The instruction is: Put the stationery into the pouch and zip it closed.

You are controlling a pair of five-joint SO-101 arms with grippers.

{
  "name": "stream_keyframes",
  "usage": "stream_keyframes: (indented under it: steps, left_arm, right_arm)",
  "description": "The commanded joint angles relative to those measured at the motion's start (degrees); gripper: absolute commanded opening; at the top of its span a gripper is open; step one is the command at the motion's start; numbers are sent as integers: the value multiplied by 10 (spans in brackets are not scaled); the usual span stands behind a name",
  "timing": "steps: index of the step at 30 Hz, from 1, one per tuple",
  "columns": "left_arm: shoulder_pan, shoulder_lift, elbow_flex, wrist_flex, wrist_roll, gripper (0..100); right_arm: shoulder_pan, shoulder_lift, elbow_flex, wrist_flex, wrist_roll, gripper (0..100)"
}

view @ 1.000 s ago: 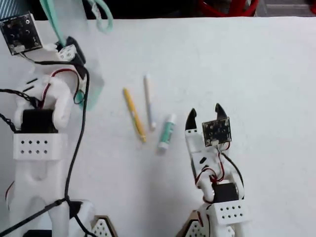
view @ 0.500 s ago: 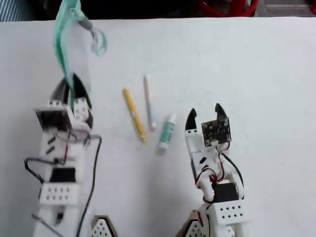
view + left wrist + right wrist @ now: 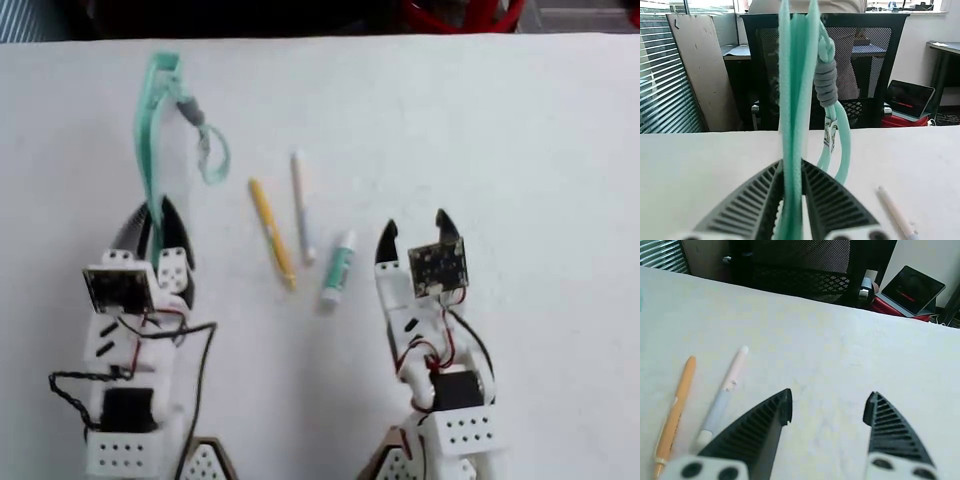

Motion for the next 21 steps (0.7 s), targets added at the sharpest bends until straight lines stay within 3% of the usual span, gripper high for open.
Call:
stream_keyframes:
  steps: [1, 5, 11, 14, 17, 21]
  left_arm:
    - [8, 1, -4, 26, 8, 57]
    - [7, 0, -21, 74, 7, 61]
    - [7, 0, -106, 235, 4, 64]
    - [6, 0, -128, 285, 4, 129]
    - [7, 0, -148, 322, 5, 196]
    - [7, 0, -172, 323, 8, 199]
  right_arm:
    - [0, -5, -4, 1, 5, 230]
    - [0, -6, -4, 1, 6, 230]
    - [0, -7, -4, 1, 8, 230]
    - [0, -7, -4, 1, 8, 230]
    - [0, -8, -4, 1, 9, 230]
    - [0, -8, -4, 1, 9, 230]
